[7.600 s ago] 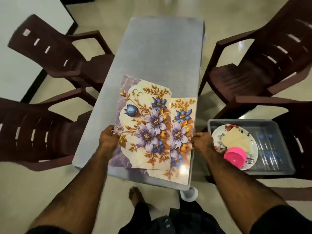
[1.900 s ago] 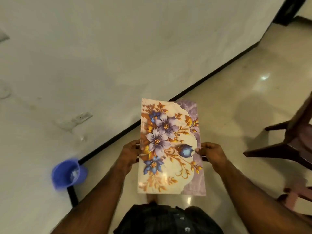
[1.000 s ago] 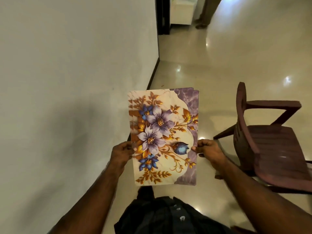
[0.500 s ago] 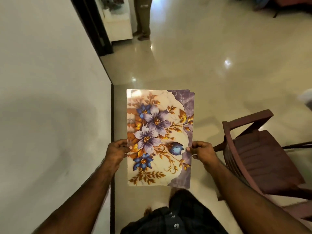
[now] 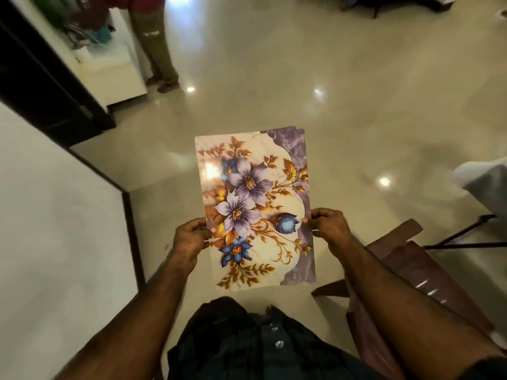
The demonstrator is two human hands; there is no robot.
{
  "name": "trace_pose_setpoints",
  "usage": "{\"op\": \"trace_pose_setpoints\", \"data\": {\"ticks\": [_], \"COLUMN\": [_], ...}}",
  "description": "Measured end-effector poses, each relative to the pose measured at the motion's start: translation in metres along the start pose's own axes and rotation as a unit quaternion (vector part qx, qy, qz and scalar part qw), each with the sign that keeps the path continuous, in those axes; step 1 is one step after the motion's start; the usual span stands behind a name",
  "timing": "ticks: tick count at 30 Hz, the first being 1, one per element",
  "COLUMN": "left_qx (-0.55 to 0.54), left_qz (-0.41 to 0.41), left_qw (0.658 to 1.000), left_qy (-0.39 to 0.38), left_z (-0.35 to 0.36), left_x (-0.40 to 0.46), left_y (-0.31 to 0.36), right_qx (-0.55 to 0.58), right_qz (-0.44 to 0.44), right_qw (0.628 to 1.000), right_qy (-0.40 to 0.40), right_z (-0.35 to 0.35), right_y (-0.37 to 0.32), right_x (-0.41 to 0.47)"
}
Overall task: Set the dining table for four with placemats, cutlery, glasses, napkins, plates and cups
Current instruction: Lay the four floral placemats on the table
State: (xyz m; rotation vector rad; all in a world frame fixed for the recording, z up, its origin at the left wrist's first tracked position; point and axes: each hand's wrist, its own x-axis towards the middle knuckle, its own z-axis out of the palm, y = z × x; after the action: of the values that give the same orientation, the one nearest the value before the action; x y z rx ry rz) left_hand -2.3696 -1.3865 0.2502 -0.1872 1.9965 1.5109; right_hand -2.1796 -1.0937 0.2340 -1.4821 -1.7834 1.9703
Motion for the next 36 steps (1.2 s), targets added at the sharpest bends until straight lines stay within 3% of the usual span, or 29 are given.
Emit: {"op": "trace_pose_setpoints", "data": {"ticks": [8,17,22,28,36], "left_qx": [0.042,0.165,0.232,0.253,0.164], "left_qz": [0.027,0.027,0.047,0.096,0.067], "left_qw": [0.986,0.940,0.886,0.852,0.834], "left_qy": [-0.157,-0.298,-0.398,-0.448,-0.522], "left_z": [0.129,0.304,0.456,0.633,0.832], "left_x": [0.168,0.295,0.319,0.322,0.295], "left_y": [0.116,0.234,0.273,0.296,0.363], "right_qx": [0.092,0.192,0.214,0.253,0.326], "right_qz": [0.018,0.060,0.083,0.150,0.085], "right_qw": [0.989,0.936,0.907,0.877,0.837], "right_qy": [0.116,0.289,0.352,0.381,0.432], "right_z": [-0.049,-0.115,-0.196,-0.318,-0.495], "right_y": [-0.055,-0.087,-0.074,-0.076,-0.155], "right_x": [0.126,0.219,0.269,0.325,0.348]}}
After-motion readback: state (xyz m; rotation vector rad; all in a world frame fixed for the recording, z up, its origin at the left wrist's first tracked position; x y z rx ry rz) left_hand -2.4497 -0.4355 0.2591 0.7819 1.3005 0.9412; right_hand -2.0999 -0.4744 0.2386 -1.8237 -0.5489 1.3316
